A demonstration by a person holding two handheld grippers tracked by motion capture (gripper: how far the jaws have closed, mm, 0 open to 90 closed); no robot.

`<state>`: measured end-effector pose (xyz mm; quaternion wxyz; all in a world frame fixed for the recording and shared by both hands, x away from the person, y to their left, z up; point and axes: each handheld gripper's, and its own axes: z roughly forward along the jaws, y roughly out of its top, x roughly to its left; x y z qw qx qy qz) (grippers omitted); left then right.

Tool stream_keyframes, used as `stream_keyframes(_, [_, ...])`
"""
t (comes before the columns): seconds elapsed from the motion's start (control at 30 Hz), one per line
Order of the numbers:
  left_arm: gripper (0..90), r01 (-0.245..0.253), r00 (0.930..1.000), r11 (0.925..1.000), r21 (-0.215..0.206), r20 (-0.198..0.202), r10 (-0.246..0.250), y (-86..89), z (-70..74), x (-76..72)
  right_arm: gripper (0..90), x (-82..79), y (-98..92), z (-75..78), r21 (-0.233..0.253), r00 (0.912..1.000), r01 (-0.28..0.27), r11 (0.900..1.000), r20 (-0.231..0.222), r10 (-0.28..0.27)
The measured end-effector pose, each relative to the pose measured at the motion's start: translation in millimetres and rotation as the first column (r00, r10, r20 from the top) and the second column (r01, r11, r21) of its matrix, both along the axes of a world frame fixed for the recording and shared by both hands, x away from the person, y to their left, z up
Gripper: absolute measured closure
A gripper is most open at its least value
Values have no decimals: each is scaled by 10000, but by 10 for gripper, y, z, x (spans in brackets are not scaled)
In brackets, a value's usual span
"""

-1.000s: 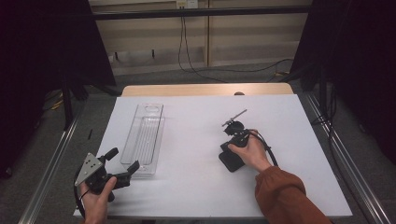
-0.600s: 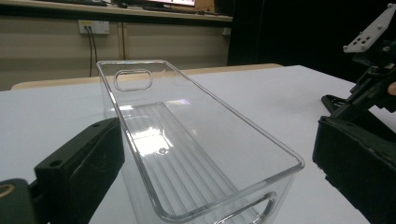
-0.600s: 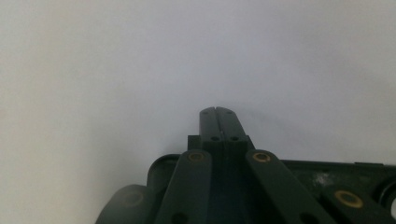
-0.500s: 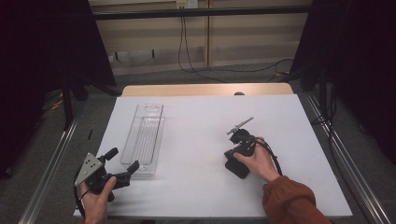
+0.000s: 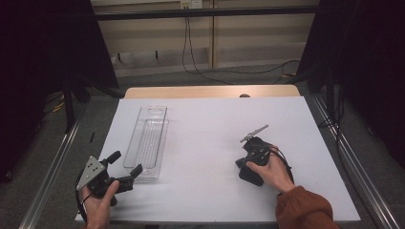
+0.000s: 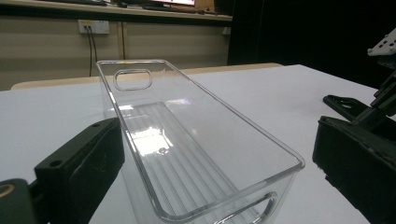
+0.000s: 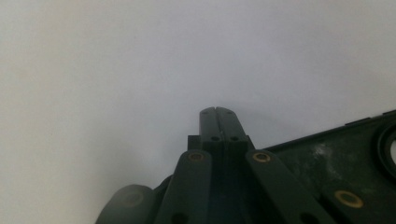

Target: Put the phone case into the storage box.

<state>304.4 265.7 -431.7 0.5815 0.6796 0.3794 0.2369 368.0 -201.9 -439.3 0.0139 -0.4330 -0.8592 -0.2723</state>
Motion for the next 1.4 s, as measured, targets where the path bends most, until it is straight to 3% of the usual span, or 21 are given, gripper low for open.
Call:
stream_keyframes(0.53, [22,5,10000,10000,14,-1,-5,0,2,1,900,-190,-90,8,224,10000,26,9997,14,-27])
stream_keyframes(0.77, [22,62,10000,10000,56,4,-62,-6,4,4,900,-333,-60,31,453,9992,-319,9985,265,307])
stream_keyframes(0.9, [22,48,10000,10000,27,-4,-48,-5,3,3,900,-360,-36,-8,363,9995,-317,9988,27,316])
stream_keyframes(1.4, [22,-15,10000,10000,22,-22,15,-6,1,3,900,-531,-374,-4,374,9996,281,9989,90,-284])
